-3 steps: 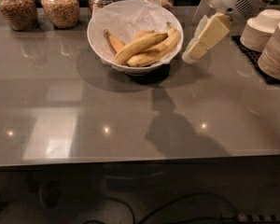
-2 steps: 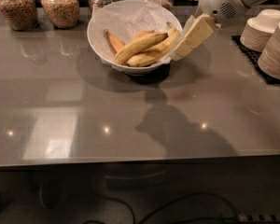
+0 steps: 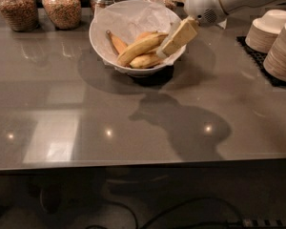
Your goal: Pick banana from white bowl
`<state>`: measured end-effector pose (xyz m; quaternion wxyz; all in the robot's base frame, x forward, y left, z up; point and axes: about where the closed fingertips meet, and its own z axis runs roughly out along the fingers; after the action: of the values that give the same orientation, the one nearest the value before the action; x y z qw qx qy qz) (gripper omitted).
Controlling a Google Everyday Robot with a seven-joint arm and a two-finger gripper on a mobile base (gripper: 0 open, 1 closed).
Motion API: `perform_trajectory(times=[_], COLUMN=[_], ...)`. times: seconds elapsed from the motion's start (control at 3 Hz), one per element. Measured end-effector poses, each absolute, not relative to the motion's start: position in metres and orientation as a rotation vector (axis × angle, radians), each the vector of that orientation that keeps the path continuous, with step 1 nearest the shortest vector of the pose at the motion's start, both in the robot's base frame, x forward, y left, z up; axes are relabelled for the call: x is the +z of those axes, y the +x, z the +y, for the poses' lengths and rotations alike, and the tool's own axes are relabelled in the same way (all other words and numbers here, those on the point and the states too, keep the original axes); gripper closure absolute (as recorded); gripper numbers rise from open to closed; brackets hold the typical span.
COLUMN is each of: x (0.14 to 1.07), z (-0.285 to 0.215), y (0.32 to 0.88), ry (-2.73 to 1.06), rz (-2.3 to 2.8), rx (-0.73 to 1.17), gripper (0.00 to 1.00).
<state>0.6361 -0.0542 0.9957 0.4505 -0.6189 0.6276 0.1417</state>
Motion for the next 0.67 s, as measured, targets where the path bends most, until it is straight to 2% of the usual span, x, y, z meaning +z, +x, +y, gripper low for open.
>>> perform_trajectory(times=[0.67], x=[0.985], z=[-0.025], y=[0.644], ry=[-1.695], rz=[1.447], rx=[0.317], gripper=[0.43])
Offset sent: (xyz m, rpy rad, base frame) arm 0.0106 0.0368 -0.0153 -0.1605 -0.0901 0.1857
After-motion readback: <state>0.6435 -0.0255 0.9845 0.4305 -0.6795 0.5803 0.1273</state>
